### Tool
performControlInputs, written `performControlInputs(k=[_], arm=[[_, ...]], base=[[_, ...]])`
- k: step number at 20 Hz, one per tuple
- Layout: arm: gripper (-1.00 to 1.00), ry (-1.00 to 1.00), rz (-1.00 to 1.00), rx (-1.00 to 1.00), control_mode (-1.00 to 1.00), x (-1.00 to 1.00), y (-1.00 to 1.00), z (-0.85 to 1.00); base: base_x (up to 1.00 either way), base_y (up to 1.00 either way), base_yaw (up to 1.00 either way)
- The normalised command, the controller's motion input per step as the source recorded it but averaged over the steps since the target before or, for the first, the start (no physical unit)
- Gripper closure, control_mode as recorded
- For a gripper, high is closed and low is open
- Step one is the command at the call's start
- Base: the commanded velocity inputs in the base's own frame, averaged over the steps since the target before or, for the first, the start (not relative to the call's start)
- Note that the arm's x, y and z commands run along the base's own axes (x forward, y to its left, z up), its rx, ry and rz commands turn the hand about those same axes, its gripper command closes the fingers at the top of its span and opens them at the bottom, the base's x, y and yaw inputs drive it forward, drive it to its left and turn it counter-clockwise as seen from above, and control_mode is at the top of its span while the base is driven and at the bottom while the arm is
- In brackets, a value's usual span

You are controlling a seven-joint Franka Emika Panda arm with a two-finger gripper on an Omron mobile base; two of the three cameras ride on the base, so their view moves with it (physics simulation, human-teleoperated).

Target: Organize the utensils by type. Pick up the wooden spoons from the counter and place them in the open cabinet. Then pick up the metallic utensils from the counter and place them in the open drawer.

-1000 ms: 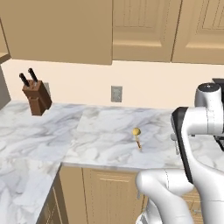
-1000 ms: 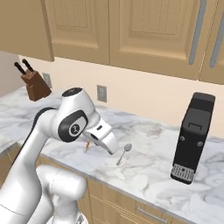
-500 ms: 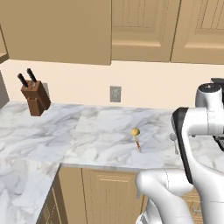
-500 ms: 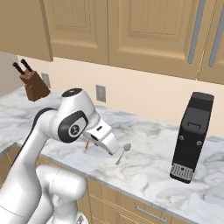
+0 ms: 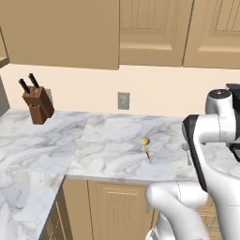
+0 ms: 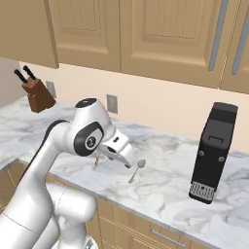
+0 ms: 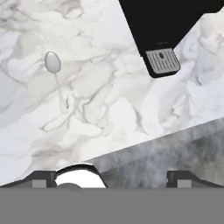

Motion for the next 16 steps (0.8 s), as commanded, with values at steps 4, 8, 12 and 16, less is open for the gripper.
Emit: performControlInputs(k=[4,8,12,16], arm=[[-1.00,0.00,0.24,0.02,-1.00,0.60,-0.10,-0.22],[-1.00,0.10,0.09,0.22,-1.00,0.60,0.00,-0.34],[-1.00,0.18,0.00,0.24,-1.00,0.52,0.00,-0.56],[-1.00,0.05,0.01,0.10,-1.00,0.49,-0.01,-0.56]], base=[[0.00,0.00,0.00],[0.00,0.00,0.00],[0.00,0.00,0.00],[0.00,0.00,0.00]])
